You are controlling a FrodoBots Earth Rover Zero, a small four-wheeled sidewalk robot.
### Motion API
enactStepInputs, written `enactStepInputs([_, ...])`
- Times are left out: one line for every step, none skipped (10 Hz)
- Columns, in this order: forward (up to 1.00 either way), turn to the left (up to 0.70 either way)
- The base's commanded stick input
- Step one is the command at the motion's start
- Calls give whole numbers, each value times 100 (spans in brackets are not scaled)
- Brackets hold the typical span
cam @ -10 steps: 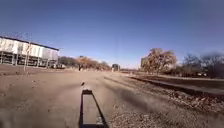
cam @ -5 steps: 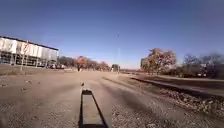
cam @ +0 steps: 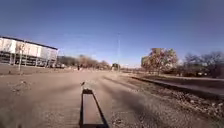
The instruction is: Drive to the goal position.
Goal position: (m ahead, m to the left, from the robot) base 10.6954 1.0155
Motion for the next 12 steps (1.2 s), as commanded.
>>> enactStepInputs([50,0])
enactStepInputs([50,0])
enactStepInputs([50,0])
enactStepInputs([50,0])
enactStepInputs([50,0])
enactStepInputs([50,0])
enactStepInputs([50,0])
enactStepInputs([50,0])
enactStepInputs([50,0])
enactStepInputs([50,0])
enactStepInputs([50,0])
enactStepInputs([50,0])
